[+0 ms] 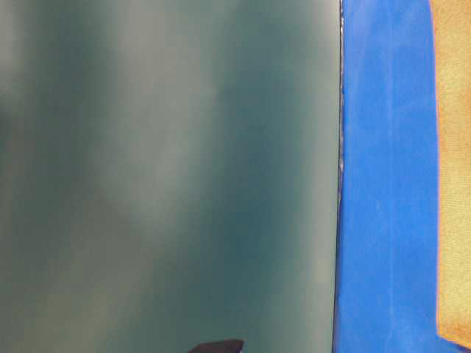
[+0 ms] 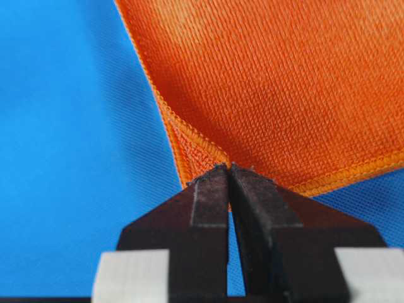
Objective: Fold the orange towel.
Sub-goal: 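Lift the far corners and fold them toward the near edge, then release the corners and raise both grippers away from the towel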
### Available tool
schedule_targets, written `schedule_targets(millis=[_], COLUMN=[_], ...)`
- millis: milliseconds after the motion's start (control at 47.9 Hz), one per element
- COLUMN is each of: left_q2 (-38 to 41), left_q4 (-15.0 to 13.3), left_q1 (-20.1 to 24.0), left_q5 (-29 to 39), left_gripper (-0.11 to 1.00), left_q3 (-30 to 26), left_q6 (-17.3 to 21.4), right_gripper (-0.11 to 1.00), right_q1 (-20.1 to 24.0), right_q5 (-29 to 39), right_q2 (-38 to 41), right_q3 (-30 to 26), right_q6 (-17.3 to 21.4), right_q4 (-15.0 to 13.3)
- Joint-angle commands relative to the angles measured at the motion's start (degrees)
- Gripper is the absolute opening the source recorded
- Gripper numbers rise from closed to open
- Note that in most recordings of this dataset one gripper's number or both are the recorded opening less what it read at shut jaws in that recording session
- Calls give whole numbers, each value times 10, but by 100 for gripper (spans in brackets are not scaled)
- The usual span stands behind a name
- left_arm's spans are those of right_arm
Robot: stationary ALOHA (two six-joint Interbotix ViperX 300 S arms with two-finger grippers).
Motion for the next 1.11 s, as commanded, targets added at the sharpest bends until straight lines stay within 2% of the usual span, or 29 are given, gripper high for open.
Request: schedule_targets(millis=[0, 230, 292, 376, 397, 439, 522, 627, 731, 815, 1086], left_q2=[-4, -4, -4, -4, -5, -10, -25, -53, -79, -95, -85], left_q4=[0, 1, 1, 1, 0, 1, 1, 1, 1, 2, 2], left_q1=[7, 7, 7, 7, 7, 7, 7, 9, 17, 33, 104], left_q5=[-2, -2, -2, -2, -2, -2, 4, 20, 36, 43, 43], left_gripper=[2, 5, 14, 34, 41, 51, 64, 63, 63, 63, 63], left_q3=[-11, -9, -10, -11, -11, -11, -11, -11, -11, -10, -16], left_q6=[2, 2, 2, 2, 2, 2, 4, 4, 4, 15, 91], right_gripper=[2, 2, 3, 3, 5, 16, 41, 65, 57, 57, 58], right_q1=[1, 1, 1, 1, 1, 0, 0, -3, -16, -40, -153], right_q5=[-11, -12, -12, -11, -11, -7, 5, 14, 18, 18, 40], right_q2=[2, 7, 7, 7, 6, 4, -16, -50, -94, -119, -107], right_q3=[-4, -6, -7, -9, -11, -12, -18, -20, -19, -17, -15], right_q6=[-2, -1, -1, 0, 0, 0, -9, -12, -13, -13, -13], right_q4=[2, 2, 2, 2, 2, 1, -4, -26, -52, -69, -113])
